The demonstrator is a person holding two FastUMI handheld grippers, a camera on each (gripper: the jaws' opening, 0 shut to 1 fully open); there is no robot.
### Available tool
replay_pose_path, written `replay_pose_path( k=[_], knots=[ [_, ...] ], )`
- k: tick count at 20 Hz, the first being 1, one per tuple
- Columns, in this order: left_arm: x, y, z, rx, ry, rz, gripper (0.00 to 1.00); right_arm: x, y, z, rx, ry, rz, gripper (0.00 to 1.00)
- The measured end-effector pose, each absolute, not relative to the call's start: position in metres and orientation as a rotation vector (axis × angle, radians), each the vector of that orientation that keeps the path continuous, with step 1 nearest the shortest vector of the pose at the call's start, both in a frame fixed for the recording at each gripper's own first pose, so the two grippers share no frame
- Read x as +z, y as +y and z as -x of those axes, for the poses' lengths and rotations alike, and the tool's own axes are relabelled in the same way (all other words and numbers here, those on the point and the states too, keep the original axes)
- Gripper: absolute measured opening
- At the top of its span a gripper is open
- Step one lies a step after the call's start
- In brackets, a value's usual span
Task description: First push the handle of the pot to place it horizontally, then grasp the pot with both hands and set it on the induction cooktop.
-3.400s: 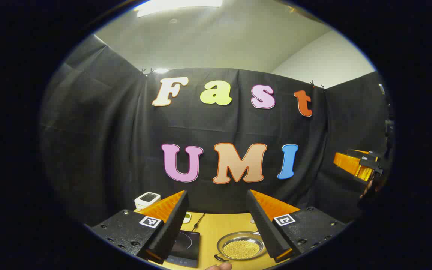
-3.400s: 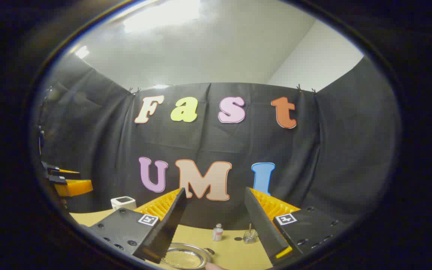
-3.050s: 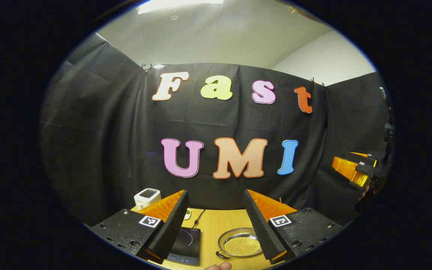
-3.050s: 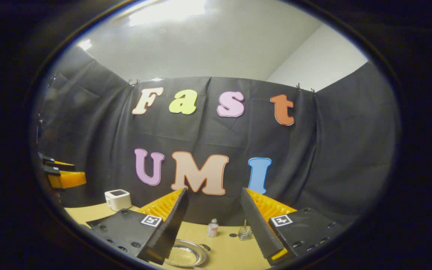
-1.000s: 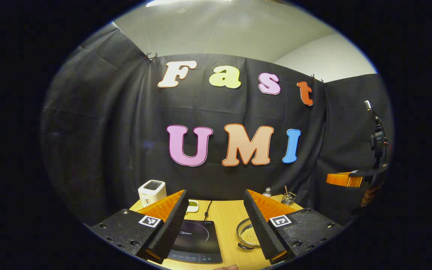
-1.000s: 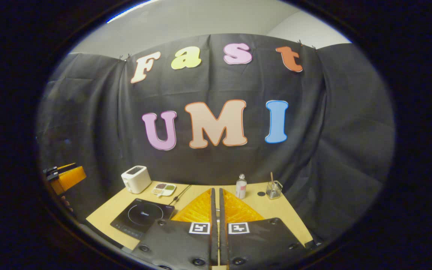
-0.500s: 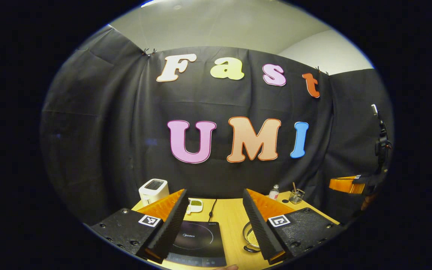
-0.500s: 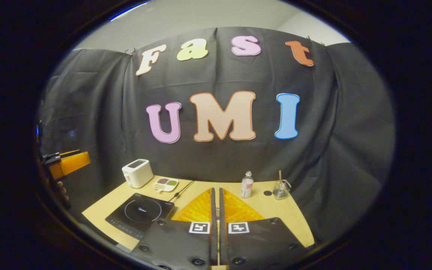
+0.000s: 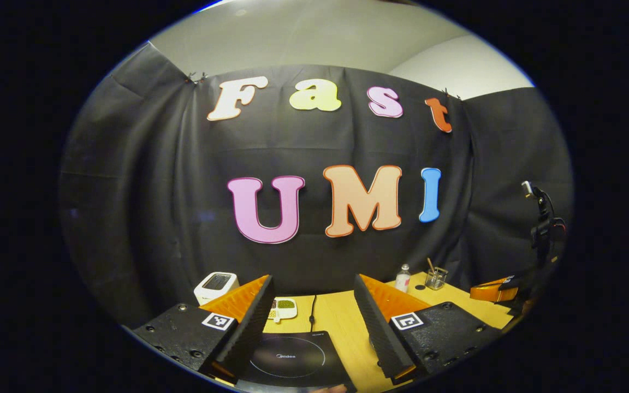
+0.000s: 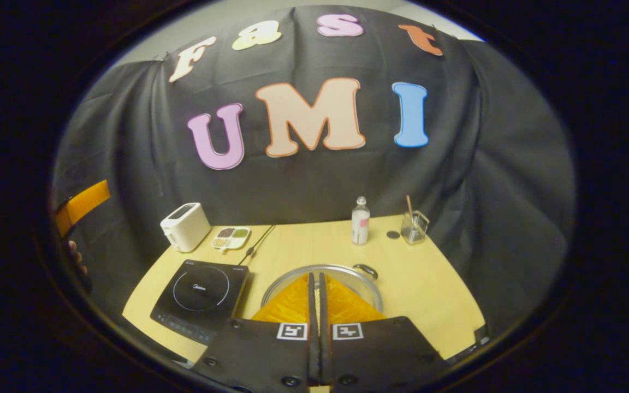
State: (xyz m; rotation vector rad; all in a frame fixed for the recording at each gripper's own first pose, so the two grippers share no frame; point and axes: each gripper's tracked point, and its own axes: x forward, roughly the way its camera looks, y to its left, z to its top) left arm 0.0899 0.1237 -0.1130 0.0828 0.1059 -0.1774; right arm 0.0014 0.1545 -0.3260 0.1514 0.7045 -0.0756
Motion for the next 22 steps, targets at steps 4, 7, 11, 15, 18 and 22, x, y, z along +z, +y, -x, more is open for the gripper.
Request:
replay_pose_path(
  k=[4,7,11,15,18,22],
  knots=[
    [-0.143,0.136,-0.101,-0.265,0.141,-0.047,0.89,-0.355,0.172,0.009,-0.138,0.761,-0.11,0.03],
    [-0.159,0.137,-0.105,-0.323,0.164,-0.046,0.89,-0.377,0.182,0.019,-0.187,0.823,-0.156,0.0],
    [-0.18,0.138,-0.113,-0.369,0.19,-0.041,0.89,-0.4,0.186,0.036,-0.248,0.893,-0.203,0.02],
    [-0.192,0.143,-0.117,-0.385,0.194,-0.021,0.89,-0.419,0.192,0.057,-0.279,0.952,-0.217,0.03],
    [-0.203,0.151,-0.119,-0.387,0.212,-0.025,0.89,-0.439,0.204,0.069,-0.286,1.005,-0.233,0.03],
    [-0.214,0.164,-0.124,-0.374,0.23,-0.017,0.89,-0.465,0.221,0.081,-0.313,1.074,-0.304,0.03]
  ],
)
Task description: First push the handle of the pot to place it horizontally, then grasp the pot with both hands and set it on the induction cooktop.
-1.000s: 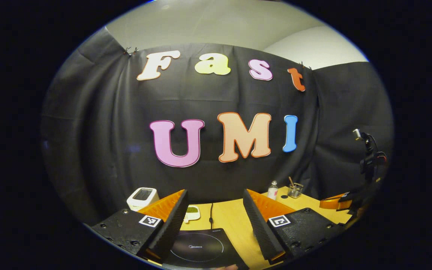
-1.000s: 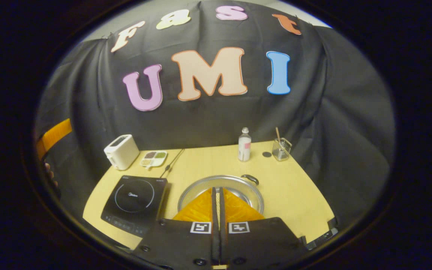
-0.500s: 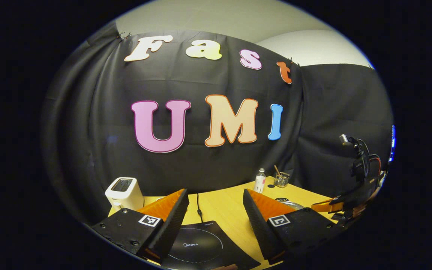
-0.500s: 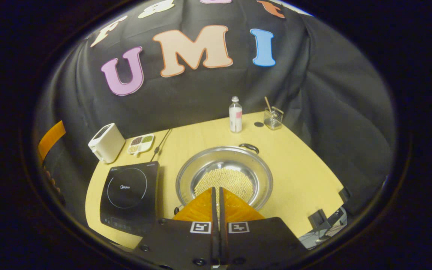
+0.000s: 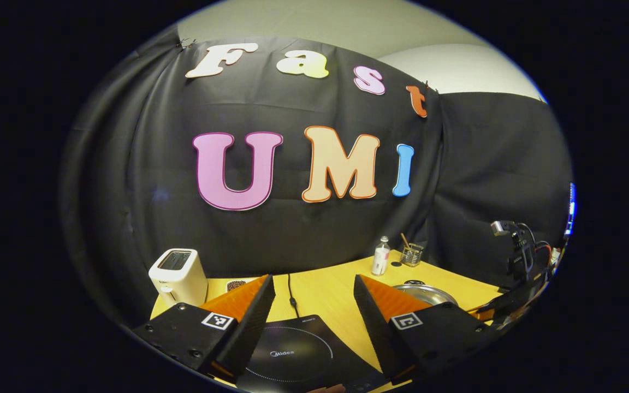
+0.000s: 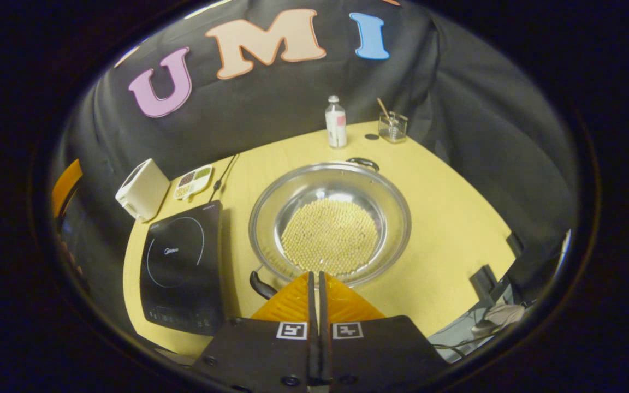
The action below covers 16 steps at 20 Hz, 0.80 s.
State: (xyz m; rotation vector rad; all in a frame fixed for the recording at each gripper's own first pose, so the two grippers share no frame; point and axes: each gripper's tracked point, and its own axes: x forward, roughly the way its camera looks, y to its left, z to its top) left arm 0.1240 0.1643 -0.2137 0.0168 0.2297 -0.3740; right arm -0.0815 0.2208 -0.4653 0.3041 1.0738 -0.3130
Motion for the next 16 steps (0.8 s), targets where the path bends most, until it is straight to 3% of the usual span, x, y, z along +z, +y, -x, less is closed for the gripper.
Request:
replay_pose_path(
  k=[3,4,5,16],
  knots=[
    [-0.219,0.177,-0.125,-0.351,0.241,-0.005,0.89,-0.484,0.226,0.09,-0.338,1.113,-0.352,0.03],
    [-0.22,0.179,-0.125,-0.346,0.244,-0.007,0.89,-0.491,0.227,0.093,-0.345,1.131,-0.358,0.1],
    [-0.223,0.182,-0.125,-0.343,0.248,-0.013,0.89,-0.497,0.228,0.097,-0.354,1.147,-0.362,0.02],
    [-0.233,0.194,-0.121,-0.329,0.28,-0.019,0.89,-0.543,0.251,0.1,-0.406,1.247,-0.481,0.0]
  ],
)
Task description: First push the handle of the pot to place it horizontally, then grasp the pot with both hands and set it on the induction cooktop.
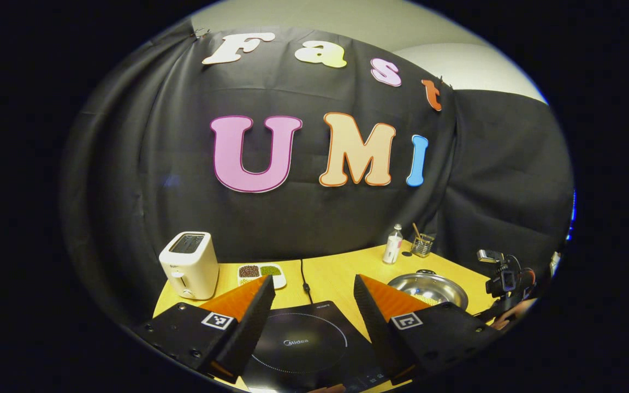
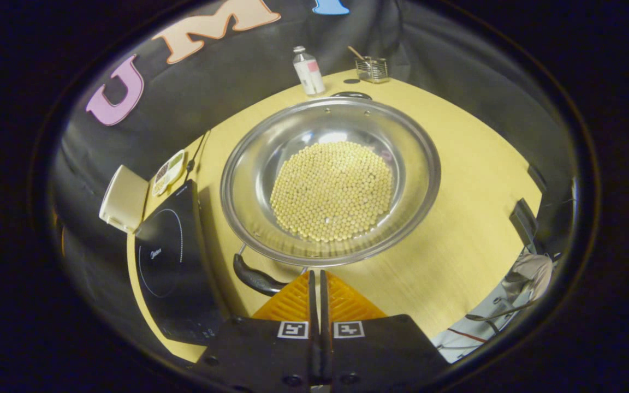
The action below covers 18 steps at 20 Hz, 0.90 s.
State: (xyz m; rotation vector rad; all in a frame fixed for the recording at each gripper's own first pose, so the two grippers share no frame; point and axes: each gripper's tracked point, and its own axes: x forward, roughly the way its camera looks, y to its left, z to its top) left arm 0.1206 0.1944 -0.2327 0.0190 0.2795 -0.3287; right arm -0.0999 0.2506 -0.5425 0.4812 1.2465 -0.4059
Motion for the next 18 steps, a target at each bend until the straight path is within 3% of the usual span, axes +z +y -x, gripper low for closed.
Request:
replay_pose_path(
  k=[16,18],
  knots=[
    [-0.221,0.2,-0.123,-0.31,0.25,-0.048,0.92,-0.556,0.304,0.048,-0.369,1.248,-0.605,0.02],
    [-0.219,0.201,-0.119,-0.305,0.245,-0.059,0.88,-0.558,0.309,0.042,-0.378,1.244,-0.633,0.02]
  ],
)
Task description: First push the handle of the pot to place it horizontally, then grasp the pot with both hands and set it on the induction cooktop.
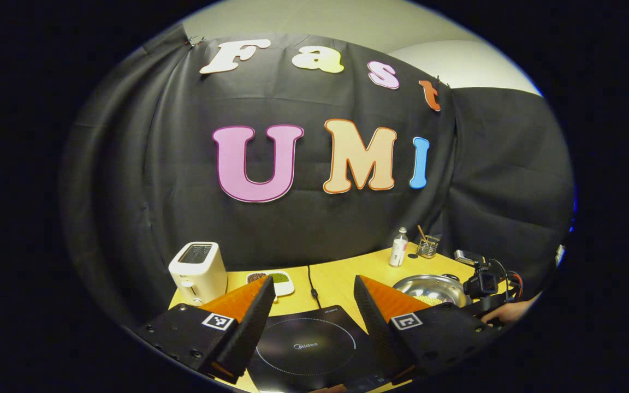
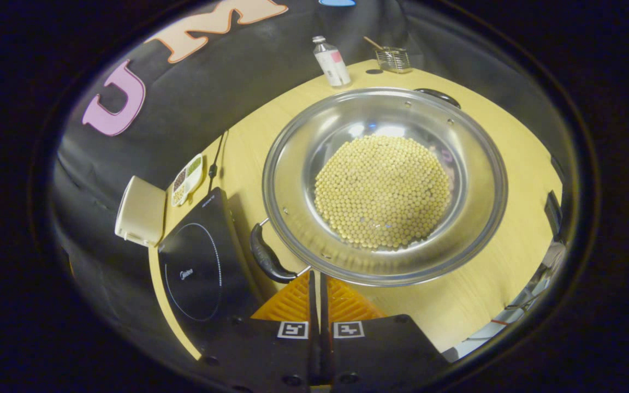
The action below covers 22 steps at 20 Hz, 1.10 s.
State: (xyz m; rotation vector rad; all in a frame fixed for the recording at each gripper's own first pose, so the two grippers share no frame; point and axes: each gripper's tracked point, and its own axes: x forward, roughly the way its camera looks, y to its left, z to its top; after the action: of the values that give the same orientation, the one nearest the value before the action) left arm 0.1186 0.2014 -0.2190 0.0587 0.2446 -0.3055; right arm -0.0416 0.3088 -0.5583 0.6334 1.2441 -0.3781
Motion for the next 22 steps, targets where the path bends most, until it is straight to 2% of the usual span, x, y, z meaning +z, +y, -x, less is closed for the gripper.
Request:
replay_pose_path(
  k=[2,11,12,17,18,21,22],
  knots=[
    [-0.219,0.203,-0.114,-0.303,0.248,-0.057,0.89,-0.561,0.315,0.035,-0.386,1.243,-0.667,0.0],
    [-0.215,0.207,-0.102,-0.273,0.256,-0.043,0.89,-0.556,0.323,0.024,-0.362,1.241,-0.732,0.02],
    [-0.215,0.207,-0.102,-0.27,0.257,-0.043,0.89,-0.553,0.321,0.025,-0.352,1.235,-0.735,0.0],
    [-0.228,0.187,-0.097,-0.295,0.306,0.003,0.89,-0.528,0.291,0.034,-0.281,1.175,-0.648,0.0],
    [-0.232,0.182,-0.096,-0.3,0.323,0.006,0.89,-0.524,0.283,0.036,-0.272,1.168,-0.631,0.03],
    [-0.247,0.163,-0.098,-0.297,0.374,0.019,0.89,-0.519,0.249,0.038,-0.266,1.155,-0.57,0.03],
    [-0.257,0.153,-0.095,-0.306,0.415,0.032,0.89,-0.517,0.234,0.037,-0.273,1.145,-0.545,0.0]
  ],
)
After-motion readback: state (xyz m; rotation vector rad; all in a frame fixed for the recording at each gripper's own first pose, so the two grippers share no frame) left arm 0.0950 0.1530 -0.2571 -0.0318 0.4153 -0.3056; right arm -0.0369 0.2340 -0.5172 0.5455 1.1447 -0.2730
